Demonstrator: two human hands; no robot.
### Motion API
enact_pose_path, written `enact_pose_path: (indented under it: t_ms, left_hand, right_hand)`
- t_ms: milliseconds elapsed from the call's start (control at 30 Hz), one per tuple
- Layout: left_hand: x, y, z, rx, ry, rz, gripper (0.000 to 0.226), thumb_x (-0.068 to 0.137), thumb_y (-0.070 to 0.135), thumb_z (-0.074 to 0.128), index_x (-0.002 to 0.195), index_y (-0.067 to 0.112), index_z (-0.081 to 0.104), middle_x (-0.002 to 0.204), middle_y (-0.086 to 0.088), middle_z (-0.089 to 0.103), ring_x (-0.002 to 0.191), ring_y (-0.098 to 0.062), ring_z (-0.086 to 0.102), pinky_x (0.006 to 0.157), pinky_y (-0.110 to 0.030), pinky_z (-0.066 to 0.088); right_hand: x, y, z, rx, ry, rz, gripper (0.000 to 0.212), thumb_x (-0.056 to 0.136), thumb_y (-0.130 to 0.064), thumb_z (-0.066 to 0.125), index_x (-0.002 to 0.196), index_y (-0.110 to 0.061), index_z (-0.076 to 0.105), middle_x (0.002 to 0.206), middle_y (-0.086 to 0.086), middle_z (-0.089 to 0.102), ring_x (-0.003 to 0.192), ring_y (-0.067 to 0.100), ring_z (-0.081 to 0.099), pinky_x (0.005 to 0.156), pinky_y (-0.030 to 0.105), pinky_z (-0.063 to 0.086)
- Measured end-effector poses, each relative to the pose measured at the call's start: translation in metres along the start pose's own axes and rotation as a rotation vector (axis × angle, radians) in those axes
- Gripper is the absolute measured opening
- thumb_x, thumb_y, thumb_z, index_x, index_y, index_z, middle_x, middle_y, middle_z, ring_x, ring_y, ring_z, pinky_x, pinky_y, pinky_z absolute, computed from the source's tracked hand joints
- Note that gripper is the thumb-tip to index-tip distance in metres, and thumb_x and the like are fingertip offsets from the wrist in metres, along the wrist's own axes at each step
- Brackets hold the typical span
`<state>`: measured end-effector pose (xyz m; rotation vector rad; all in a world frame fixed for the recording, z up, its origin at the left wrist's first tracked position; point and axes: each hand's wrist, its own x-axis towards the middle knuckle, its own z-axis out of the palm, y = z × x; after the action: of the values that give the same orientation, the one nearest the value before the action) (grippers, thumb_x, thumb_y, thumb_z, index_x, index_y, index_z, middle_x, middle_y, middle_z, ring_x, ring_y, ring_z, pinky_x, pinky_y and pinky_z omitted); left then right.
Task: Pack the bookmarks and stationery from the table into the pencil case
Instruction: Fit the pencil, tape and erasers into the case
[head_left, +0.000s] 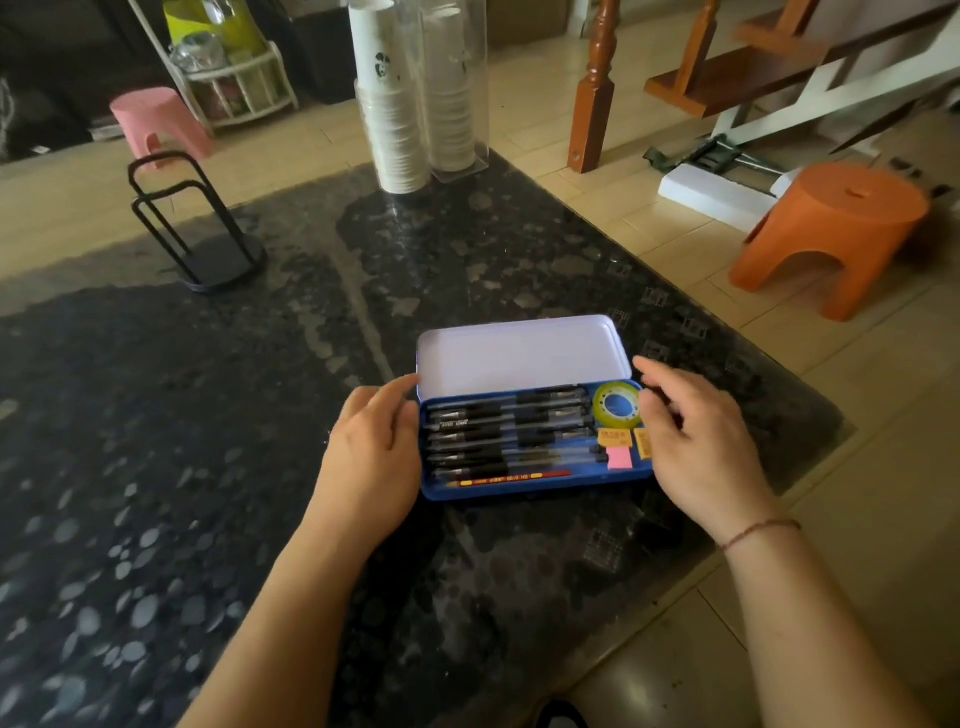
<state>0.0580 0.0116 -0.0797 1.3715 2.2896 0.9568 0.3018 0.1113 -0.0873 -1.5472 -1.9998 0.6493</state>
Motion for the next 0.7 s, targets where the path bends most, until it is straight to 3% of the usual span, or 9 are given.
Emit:
enact_pose_path:
  t_ms: [67,167,267,333,467,533,567,633,700]
  left_hand:
    - [0.002,-0.001,0.004,0.018,-0.015,0.065,0.033,0.099,0.020,0.042,0.127,0.021,0.060,0.111,0.007,0.052,0.097,-0.002,0.045,0.078,-0.004,0.029]
    - [0.003,-0.001,0.010,0.037,0.000,0.072,0.032,0.099,0.020,0.044,0.124,0.020,0.062,0.106,0.010,0.050,0.093,-0.004,0.047,0.082,-0.015,0.033]
    - [-0.001,0.002,0.012,0.015,0.040,0.082,0.032,0.098,0.022,0.046,0.125,0.017,0.063,0.105,0.008,0.051,0.093,-0.008,0.052,0.080,-0.016,0.036]
    - [-0.006,0.003,0.013,0.033,0.020,0.097,0.036,0.098,0.027,0.045,0.130,0.016,0.058,0.108,0.005,0.052,0.099,-0.014,0.054,0.083,-0.021,0.041]
    - [-0.005,0.001,0.014,0.036,-0.085,0.021,0.052,0.095,0.048,0.033,0.139,0.024,0.047,0.129,0.001,0.051,0.120,-0.020,0.045,0.099,-0.030,0.036]
    - [0.001,0.004,0.013,-0.071,-0.092,-0.056,0.054,0.094,0.052,0.032,0.139,0.026,0.045,0.129,0.004,0.055,0.117,-0.014,0.049,0.096,-0.028,0.040]
    - [0.004,0.006,0.012,-0.149,-0.061,-0.103,0.052,0.094,0.052,0.033,0.139,0.027,0.045,0.123,0.008,0.058,0.109,-0.007,0.052,0.089,-0.024,0.041]
    - [0.012,0.008,0.011,-0.359,-0.008,-0.245,0.050,0.095,0.052,0.037,0.137,0.028,0.046,0.121,0.009,0.060,0.107,-0.007,0.055,0.093,-0.026,0.042]
    - [0.019,0.009,0.009,-0.643,-0.039,-0.406,0.049,0.094,0.053,0.039,0.133,0.026,0.050,0.127,0.000,0.060,0.116,-0.018,0.055,0.102,-0.041,0.043]
  right_hand:
    - [0.001,0.000,0.004,-0.054,-0.044,-0.045,0.038,0.099,-0.032,0.041,0.135,-0.026,0.052,0.132,-0.006,0.051,0.114,0.006,0.034,0.078,0.008,0.033]
    - [-0.001,0.003,0.011,-0.098,-0.034,-0.058,0.041,0.097,-0.036,0.040,0.134,-0.024,0.053,0.133,-0.005,0.050,0.112,0.003,0.030,0.071,0.006,0.031]
    - [-0.005,0.001,0.017,-0.105,-0.002,-0.032,0.045,0.097,-0.040,0.036,0.135,-0.024,0.053,0.134,-0.004,0.052,0.118,0.014,0.035,0.092,0.029,0.042]
    - [-0.007,-0.005,0.021,-0.159,0.027,-0.031,0.045,0.097,-0.042,0.034,0.134,-0.024,0.053,0.132,-0.004,0.054,0.117,0.017,0.037,0.095,0.040,0.037]
    - [-0.009,-0.008,0.019,-0.023,0.013,0.011,0.048,0.090,-0.058,0.037,0.127,-0.034,0.054,0.106,-0.021,0.050,0.107,0.006,0.034,0.091,0.036,0.043]
    - [-0.005,-0.009,0.014,0.101,-0.016,0.095,0.049,0.085,-0.068,0.039,0.126,-0.042,0.050,0.101,-0.021,0.046,0.100,0.000,0.043,0.073,0.012,0.044]
    - [0.000,-0.011,0.012,0.137,-0.047,0.150,0.053,0.083,-0.072,0.037,0.128,-0.045,0.045,0.108,-0.013,0.050,0.097,-0.004,0.047,0.063,0.007,0.044]
    - [0.014,-0.015,0.008,0.201,-0.103,0.245,0.059,0.085,-0.072,0.032,0.137,-0.045,0.035,0.123,-0.006,0.053,0.099,-0.002,0.055,0.066,0.016,0.051]
    - [0.031,-0.021,0.003,0.285,-0.136,0.287,0.057,0.091,-0.066,0.025,0.140,-0.038,0.034,0.114,-0.007,0.057,0.089,-0.002,0.059,0.061,0.019,0.049]
